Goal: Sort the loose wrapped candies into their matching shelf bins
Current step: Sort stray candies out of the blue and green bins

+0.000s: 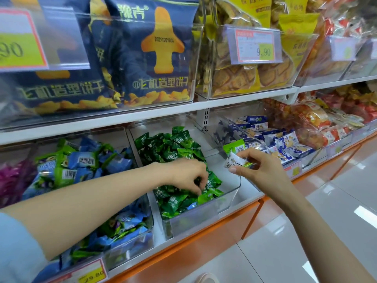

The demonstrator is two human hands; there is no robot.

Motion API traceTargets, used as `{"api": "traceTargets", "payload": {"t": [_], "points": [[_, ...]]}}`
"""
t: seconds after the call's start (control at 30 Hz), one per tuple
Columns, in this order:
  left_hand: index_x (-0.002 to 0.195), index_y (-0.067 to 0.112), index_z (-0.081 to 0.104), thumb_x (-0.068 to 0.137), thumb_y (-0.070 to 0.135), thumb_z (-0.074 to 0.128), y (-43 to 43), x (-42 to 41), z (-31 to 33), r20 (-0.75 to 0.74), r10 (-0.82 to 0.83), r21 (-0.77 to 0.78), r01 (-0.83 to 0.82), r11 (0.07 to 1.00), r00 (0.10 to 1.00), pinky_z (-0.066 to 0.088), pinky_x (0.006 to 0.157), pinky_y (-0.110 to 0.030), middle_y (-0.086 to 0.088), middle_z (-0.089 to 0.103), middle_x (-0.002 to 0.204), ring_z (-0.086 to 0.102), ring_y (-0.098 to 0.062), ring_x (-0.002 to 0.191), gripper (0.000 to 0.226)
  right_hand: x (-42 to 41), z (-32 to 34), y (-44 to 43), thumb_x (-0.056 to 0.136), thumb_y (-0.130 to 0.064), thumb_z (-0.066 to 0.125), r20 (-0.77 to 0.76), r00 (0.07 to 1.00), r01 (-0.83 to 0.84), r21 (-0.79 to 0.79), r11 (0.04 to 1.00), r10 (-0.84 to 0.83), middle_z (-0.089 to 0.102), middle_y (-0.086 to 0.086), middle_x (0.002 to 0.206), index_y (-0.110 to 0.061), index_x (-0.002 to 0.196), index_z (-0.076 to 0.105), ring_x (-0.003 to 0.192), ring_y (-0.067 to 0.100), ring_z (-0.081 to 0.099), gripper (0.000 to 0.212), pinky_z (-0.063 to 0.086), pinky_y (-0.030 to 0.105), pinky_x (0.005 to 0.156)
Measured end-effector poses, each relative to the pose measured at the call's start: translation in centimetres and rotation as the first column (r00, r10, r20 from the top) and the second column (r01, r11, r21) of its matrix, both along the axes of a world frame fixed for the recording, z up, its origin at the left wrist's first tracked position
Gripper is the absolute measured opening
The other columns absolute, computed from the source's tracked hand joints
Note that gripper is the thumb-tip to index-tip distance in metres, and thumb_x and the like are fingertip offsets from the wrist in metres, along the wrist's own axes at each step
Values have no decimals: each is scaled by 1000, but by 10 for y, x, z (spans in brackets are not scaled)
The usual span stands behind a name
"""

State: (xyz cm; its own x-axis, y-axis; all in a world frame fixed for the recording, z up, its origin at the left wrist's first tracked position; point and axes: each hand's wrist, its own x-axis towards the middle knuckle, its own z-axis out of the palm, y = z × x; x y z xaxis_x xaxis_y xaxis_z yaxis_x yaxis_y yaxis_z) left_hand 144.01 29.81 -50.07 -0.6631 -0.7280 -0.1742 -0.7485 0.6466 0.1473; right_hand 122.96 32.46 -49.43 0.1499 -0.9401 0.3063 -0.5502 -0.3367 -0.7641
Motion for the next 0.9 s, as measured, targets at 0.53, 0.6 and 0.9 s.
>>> {"api": "traceTargets", "payload": {"t": [0.53,0.6,0.9], "points": [[111,22,60,85,30,64,13,-7,-11,167,-121,112,103,988,979,18,78,-28,-1,51,113,35,-17,109,27,12,5,5,66,-28,81,158,981,-123,79,989,110,56,5,82,-20,82,65,71,9,45,24,39,23,69],[106,19,62,85,29,65,11,-7,-12,130,-100,112,86,990,986,21,82,-29,0,51,114,36,-17,111,23,13,6,6,61,-36,79,183,973,-160,93,983,141,59,15,88,-17,86,67,74,14,48,34,40,28,71],[92,14,47,93,8,53,23,20,30,-560,564,500,-295,814,607,53,66,-23,-4,56,84,57,-12,72,9,16,15,10,58,-22,73,397,892,-285,122,951,216,67,-1,89,-11,87,68,83,13,59,32,48,17,74]]}}
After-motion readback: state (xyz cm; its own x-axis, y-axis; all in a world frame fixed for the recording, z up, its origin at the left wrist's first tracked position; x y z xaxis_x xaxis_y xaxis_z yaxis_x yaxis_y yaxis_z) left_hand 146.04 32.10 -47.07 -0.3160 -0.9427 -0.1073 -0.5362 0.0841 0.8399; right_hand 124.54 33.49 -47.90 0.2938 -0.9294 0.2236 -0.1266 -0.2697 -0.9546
